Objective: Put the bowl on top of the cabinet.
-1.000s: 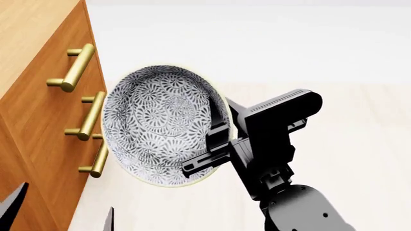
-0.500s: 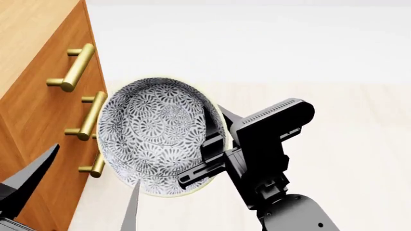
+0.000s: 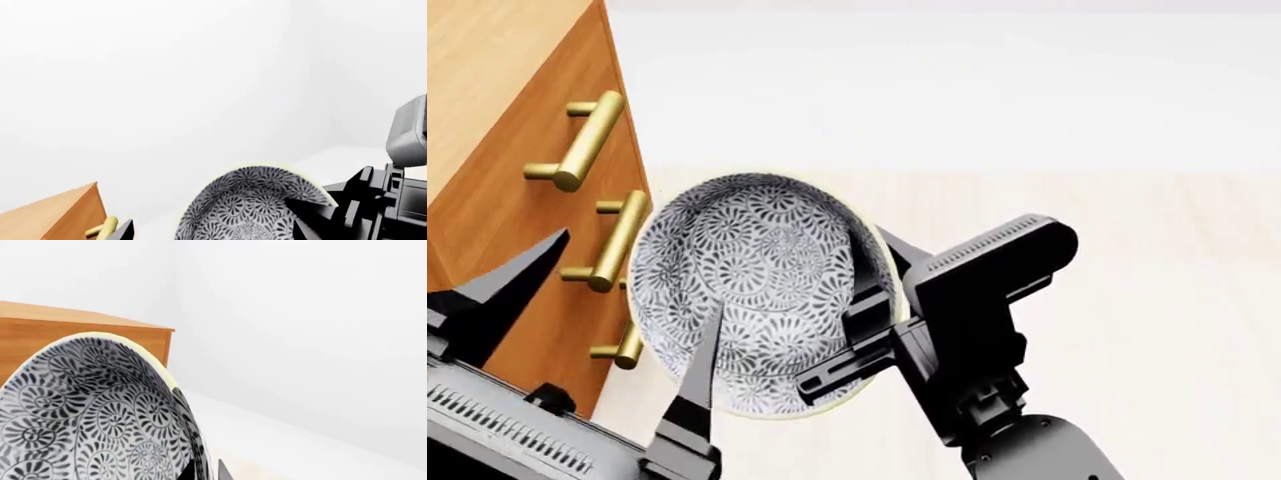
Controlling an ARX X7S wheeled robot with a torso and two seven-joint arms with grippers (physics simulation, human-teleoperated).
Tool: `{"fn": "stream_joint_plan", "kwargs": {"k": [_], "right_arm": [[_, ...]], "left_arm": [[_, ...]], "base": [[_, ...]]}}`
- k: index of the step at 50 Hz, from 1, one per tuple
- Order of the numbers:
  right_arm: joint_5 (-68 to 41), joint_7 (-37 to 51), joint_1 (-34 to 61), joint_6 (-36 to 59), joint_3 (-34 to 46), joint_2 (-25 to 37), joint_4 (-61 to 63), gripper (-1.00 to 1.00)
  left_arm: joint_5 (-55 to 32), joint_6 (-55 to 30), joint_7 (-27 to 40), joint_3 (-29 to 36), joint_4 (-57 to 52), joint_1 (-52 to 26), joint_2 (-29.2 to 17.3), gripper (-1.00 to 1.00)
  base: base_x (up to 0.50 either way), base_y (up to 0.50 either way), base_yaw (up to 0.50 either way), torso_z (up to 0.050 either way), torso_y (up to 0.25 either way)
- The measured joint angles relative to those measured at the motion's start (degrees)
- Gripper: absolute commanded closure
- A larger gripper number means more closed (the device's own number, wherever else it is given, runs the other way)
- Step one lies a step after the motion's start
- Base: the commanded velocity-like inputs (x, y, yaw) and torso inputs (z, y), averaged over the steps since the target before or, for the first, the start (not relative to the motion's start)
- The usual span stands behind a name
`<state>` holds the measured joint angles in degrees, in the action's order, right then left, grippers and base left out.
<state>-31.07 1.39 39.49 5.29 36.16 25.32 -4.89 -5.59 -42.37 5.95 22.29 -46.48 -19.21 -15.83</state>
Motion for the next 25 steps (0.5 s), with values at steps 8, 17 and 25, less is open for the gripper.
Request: {"fn": "stream_joint_plan", "kwargs": {"k": [8, 17, 25], "right_arm": [[0.12, 0.15, -0.18, 0.06, 0.14, 0.3, 0.6, 1.0], [0.05, 0.33, -0.33, 0.2, 0.13, 0.75, 1.48, 1.0], [-0.05, 0.41, -0.54, 0.09, 0.01, 1.13, 1.9, 1.0]], "left_arm": [[-8.01, -8.57, -3.69, -6.16, 0.36, -4.64, 2.62, -1.0], [-16.01, -17.54, -6.26, -12.9, 1.78, -9.01, 5.49, -1.0], [-19.5, -22.25, -6.68, -16.5, 3.46, -11.84, 6.63, -1.0]], "base": [[0.0, 0.0, 0.0, 0.0, 0.001], [0.0, 0.0, 0.0, 0.0, 0.0], [0.0, 0.0, 0.0, 0.0, 0.0]]}}
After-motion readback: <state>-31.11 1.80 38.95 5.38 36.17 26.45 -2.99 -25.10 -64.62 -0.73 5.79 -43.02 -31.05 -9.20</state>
